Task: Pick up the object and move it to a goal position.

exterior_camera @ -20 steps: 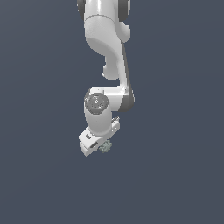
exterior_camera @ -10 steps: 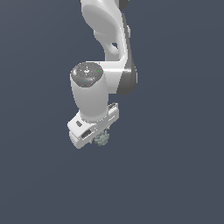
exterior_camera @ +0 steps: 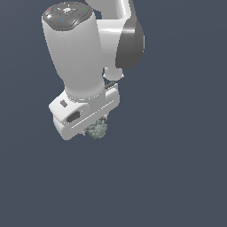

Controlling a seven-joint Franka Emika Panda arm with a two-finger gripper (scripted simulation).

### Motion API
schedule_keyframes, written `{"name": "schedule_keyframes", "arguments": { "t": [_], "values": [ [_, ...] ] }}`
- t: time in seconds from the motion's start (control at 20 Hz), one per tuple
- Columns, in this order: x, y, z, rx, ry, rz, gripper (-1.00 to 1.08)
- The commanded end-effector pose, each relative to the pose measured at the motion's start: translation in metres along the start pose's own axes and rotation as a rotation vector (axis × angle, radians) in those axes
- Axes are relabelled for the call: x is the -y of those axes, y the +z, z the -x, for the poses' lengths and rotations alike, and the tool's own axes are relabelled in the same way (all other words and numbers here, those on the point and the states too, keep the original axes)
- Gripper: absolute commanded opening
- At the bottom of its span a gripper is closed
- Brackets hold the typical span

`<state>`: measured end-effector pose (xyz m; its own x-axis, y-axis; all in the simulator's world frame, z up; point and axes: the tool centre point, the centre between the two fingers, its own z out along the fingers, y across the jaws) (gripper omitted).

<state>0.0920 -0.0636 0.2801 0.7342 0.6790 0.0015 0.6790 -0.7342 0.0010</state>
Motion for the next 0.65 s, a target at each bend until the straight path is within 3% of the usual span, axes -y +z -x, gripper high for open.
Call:
{"name": "schedule_keyframes", "arguments": {
  "t": [0.0, 0.6],
  "values": [
    [-0.002, -0.017, 0.000, 0.001, 0.000, -0.002, -1.00],
    [-0.008, -0.047, -0.001, 0.001, 0.001, -0.001, -1.00]
  ]
}}
